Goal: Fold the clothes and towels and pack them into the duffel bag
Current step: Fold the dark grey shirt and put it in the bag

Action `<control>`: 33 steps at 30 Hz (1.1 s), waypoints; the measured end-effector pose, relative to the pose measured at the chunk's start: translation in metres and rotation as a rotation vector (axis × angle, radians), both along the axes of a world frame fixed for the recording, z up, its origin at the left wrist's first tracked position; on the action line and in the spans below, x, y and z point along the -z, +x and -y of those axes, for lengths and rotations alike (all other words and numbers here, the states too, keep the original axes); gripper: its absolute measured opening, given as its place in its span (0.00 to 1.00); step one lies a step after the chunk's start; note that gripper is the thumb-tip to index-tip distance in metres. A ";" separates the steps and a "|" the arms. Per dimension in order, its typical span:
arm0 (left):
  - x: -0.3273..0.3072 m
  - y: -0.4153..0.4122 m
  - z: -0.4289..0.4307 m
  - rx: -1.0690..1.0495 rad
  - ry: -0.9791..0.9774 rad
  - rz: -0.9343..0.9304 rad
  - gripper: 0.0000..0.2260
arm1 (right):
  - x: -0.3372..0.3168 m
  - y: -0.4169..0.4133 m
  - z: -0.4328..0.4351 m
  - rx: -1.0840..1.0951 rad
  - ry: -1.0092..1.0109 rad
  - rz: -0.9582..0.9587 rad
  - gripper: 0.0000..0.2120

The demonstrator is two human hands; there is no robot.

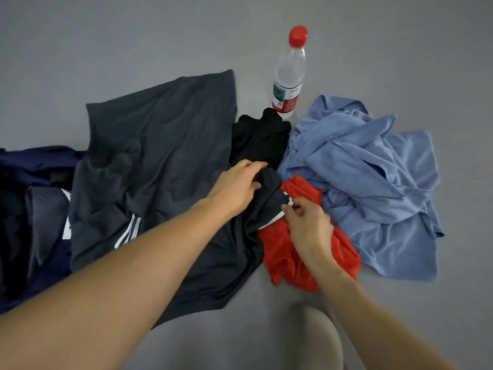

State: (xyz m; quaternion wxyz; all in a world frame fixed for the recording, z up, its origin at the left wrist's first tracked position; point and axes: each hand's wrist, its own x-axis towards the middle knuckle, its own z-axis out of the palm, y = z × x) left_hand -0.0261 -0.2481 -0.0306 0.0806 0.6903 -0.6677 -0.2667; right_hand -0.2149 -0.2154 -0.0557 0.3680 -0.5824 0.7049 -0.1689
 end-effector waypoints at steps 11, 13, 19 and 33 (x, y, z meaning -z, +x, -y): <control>0.008 -0.013 0.041 -0.253 0.194 -0.453 0.12 | -0.035 -0.029 0.005 0.308 0.040 0.607 0.05; -0.005 -0.011 0.041 -0.348 0.195 -0.604 0.10 | -0.045 -0.026 0.002 0.310 -0.001 0.639 0.07; -0.033 0.009 -0.002 -0.683 0.217 -0.934 0.13 | -0.054 0.006 -0.030 -0.144 -0.295 0.387 0.04; 0.011 0.084 -0.098 -0.880 0.107 -0.801 0.09 | 0.014 0.090 -0.075 -0.974 -0.454 0.027 0.14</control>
